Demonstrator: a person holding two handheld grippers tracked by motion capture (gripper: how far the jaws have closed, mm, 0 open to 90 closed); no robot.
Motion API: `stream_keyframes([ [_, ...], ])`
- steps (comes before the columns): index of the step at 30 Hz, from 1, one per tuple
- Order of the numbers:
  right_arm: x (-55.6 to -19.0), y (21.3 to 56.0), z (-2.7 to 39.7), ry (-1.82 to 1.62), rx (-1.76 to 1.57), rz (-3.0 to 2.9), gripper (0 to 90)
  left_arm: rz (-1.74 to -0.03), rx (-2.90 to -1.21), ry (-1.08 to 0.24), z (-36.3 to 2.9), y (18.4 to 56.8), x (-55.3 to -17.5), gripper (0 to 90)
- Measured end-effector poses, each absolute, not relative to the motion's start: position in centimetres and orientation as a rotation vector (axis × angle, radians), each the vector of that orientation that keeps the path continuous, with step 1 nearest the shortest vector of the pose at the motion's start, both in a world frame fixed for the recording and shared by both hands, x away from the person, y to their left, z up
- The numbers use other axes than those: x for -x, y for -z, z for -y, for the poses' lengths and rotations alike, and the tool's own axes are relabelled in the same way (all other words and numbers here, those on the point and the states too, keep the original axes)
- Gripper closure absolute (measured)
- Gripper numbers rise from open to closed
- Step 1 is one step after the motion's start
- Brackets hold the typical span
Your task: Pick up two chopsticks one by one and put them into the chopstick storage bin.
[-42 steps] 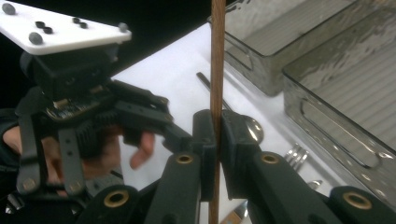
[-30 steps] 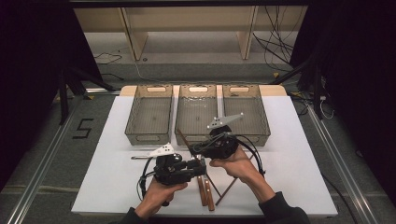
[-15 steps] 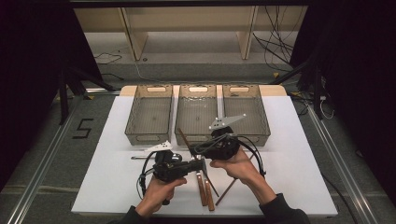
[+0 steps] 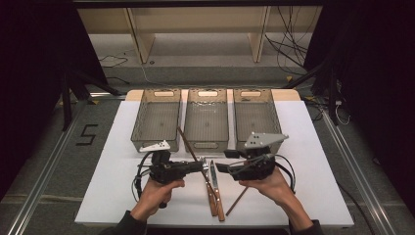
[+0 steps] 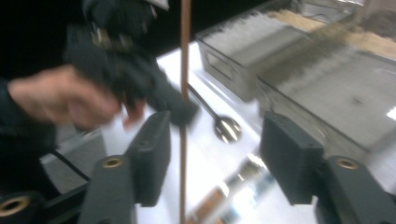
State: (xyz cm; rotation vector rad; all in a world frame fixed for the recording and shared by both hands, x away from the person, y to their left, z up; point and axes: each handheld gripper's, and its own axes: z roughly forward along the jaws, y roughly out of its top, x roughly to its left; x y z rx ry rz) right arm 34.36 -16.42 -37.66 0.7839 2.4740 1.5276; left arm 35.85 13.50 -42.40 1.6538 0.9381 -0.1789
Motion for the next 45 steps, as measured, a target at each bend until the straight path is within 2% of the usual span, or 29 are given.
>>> stream_keyframes([
  [11,-30.9,42.1,20.1,-1.485,-0.859,-2.348,26.7,-0.994,-1.726,0.076,-17.9,38.6,-39.4,84.3],
  [18,-29.7,43.0,21.0,-1.46,-0.879,-2.275,25.0,-1.06,-1.695,0.007,-21.1,35.8,-42.7,84.3],
  [29,-29.1,44.1,21.5,-1.452,-0.911,-2.283,24.2,-1.159,-1.701,-0.037,-23.7,33.4,-47.3,84.3],
  [37,-29.1,44.3,21.5,-1.45,-0.917,-2.283,24.2,-1.224,-1.698,-0.079,-24.2,32.9,-49.4,84.3],
  [45,-29.0,44.3,21.6,-1.463,-0.911,-2.27,22.7,-1.296,-1.715,-0.109,-23.8,34.5,-51.1,84.2],
])
